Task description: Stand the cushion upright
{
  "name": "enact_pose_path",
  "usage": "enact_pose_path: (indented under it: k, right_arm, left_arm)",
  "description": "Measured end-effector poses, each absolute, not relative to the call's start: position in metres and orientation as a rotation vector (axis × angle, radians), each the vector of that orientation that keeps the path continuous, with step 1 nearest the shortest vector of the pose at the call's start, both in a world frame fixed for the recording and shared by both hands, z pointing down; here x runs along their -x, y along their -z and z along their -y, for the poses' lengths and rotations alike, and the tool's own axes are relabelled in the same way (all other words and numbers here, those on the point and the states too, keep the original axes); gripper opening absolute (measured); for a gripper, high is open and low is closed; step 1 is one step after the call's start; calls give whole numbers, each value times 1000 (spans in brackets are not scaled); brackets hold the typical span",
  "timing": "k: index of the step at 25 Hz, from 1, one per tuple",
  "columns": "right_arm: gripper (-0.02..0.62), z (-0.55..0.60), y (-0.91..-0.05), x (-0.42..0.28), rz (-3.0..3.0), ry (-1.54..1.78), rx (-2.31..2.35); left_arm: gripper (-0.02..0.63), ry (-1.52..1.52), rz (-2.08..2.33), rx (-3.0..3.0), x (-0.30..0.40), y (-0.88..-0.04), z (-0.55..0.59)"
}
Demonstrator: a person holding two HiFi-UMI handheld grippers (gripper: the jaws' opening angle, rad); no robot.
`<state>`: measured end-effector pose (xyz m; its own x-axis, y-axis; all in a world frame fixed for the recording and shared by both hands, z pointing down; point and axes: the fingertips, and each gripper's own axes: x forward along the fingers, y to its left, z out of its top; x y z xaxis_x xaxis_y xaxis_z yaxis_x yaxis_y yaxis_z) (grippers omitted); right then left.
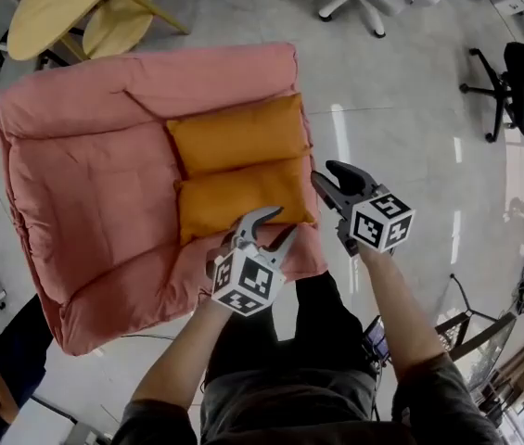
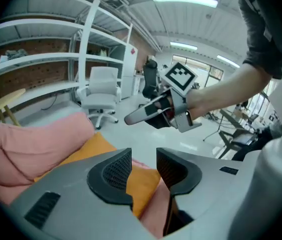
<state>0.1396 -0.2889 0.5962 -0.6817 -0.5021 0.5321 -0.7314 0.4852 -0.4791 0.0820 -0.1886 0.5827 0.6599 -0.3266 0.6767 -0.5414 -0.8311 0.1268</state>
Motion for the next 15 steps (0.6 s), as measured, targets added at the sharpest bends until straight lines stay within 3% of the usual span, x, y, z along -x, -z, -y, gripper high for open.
enact_pose_path:
  k: [10, 15]
  right_arm:
    - [207, 328, -776, -146, 2304, -1063, -823]
    - [213, 331, -818, -140, 2309, -1123, -713]
  left_arm:
    - [296, -1674, 315, -2659, -132, -725, 181]
    - [325, -1773, 236, -2594, -132, -757, 174]
